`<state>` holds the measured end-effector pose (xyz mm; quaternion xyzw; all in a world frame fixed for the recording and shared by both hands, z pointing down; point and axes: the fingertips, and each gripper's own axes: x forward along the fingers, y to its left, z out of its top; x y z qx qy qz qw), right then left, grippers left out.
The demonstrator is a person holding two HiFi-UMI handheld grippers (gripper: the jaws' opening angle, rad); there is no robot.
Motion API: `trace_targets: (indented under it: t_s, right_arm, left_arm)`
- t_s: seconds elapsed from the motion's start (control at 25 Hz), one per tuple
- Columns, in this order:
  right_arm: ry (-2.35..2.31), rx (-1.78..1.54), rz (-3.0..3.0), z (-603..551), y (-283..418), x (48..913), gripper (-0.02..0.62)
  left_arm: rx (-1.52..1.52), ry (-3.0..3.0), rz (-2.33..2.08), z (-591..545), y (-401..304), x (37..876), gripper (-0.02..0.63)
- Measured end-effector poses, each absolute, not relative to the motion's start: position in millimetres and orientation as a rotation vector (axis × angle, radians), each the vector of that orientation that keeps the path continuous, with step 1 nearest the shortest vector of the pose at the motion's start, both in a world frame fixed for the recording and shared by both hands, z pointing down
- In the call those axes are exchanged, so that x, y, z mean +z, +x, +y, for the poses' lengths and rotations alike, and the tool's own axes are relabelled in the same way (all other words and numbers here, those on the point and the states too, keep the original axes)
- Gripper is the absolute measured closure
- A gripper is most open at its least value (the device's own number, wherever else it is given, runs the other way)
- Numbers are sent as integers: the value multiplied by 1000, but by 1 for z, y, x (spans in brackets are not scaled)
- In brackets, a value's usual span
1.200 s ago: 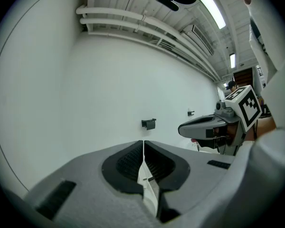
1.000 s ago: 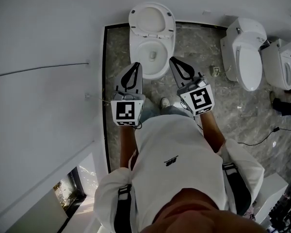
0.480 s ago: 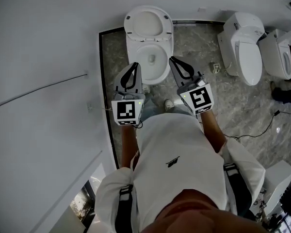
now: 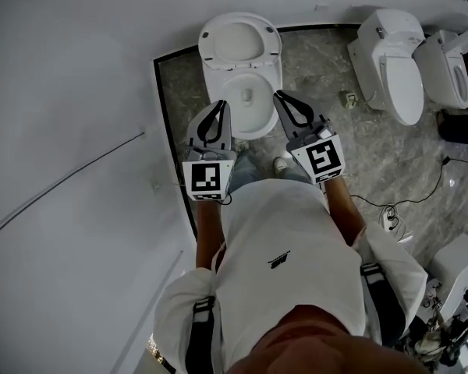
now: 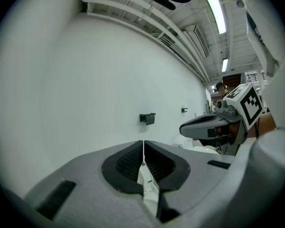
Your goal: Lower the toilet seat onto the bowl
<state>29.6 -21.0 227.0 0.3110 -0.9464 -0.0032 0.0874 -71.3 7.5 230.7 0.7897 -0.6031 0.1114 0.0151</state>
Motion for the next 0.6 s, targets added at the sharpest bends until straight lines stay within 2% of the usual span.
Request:
trace_targets:
  t_s: [0.6]
  right_arm:
    - [1150, 48, -2683, -54, -13, 250, 561]
  left_arm:
    - [357, 2584, -1660, -39, -122, 253, 574]
